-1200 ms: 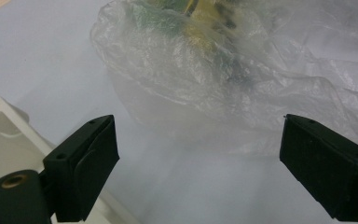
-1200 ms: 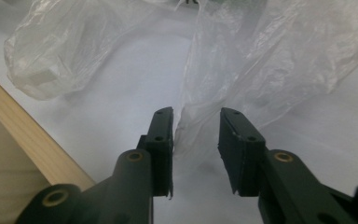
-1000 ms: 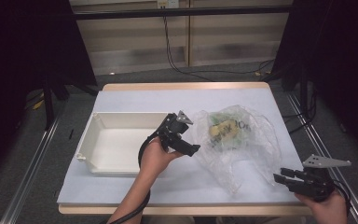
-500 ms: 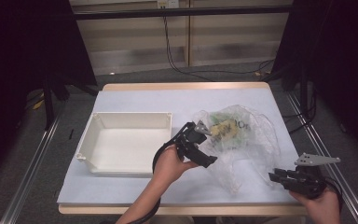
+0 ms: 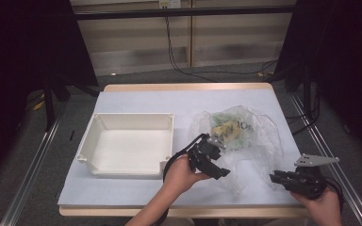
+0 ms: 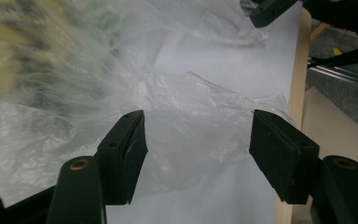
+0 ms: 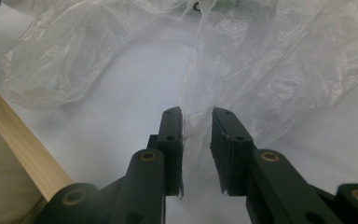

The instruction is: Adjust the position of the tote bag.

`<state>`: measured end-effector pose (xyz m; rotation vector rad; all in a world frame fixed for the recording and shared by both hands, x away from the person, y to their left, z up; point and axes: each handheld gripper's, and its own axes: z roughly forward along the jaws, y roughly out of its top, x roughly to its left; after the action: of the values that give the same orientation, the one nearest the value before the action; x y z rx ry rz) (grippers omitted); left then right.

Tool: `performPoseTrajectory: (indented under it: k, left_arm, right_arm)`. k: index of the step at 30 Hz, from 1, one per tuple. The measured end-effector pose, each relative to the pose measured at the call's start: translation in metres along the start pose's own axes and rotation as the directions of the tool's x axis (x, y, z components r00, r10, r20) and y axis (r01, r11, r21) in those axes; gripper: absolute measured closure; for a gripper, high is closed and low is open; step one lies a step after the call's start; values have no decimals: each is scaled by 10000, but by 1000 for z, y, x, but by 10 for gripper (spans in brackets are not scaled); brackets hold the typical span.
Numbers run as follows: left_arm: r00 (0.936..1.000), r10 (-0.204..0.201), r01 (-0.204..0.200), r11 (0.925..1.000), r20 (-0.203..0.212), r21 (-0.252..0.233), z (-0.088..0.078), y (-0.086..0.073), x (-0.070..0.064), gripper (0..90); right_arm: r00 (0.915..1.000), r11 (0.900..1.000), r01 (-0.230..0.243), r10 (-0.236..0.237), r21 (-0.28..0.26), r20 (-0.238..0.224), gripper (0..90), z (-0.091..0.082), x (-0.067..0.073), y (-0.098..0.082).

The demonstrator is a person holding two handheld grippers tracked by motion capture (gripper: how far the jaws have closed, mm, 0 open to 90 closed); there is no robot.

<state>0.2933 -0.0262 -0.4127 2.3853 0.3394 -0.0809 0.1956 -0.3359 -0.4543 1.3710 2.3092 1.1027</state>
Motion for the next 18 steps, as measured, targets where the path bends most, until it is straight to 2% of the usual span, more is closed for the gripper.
performPoseTrajectory:
  k: [1, 3, 4, 5, 8, 12, 13, 15, 17, 18]
  left_arm:
    - [10000, -17, 18, 9999, -80, 139, 8, -3, 0, 360]
    - [9999, -75, 76, 9999, -68, 97, 11, -5, 1, 360]
    - [9995, -174, 177, 9998, -247, 132, 17, -8, 2, 358]
    - [9994, -246, 251, 9995, -255, 188, 20, -10, 3, 348]
    - [9987, -233, 249, 9991, -453, 347, 28, -13, 4, 326]
    - [9988, -232, 254, 9984, -435, 501, 39, -17, 4, 328]
    - [9991, -199, 224, 9975, -373, 670, 41, -17, 5, 328]
    - [9989, -337, 358, 9972, -332, 653, 47, -20, 4, 323]
    - [9993, -84, 123, 9944, -368, 1053, 51, -21, 5, 340]
    - [9985, -139, 186, 9957, -524, 906, 53, -23, 2, 348]
  right_arm:
    - [10000, 10000, -23, 23, 32, 3, 744, 2, 0, 1]
    - [10000, 10000, -1, 1, 46, -34, 747, 3, 0, 1]
    - [10000, 10000, 27, -27, 75, -52, 747, 5, 0, 1]
    - [10000, 9999, -4, 5, 129, -34, 748, 6, 0, 1]
    - [10000, 9999, -6, 7, 157, -69, 748, 8, 0, 1]
    - [10000, 9997, 43, -42, 228, -63, 752, 10, 0, 2]
    - [10000, 9997, 43, -42, 228, -63, 752, 10, 0, 2]
    - [10000, 9996, -9, 11, 289, -43, 752, 11, 0, 1]
    - [10000, 9995, 65, -64, 314, -40, 752, 12, -1, 1]
    - [10000, 9995, 59, -58, 317, -14, 752, 11, -1, 1]
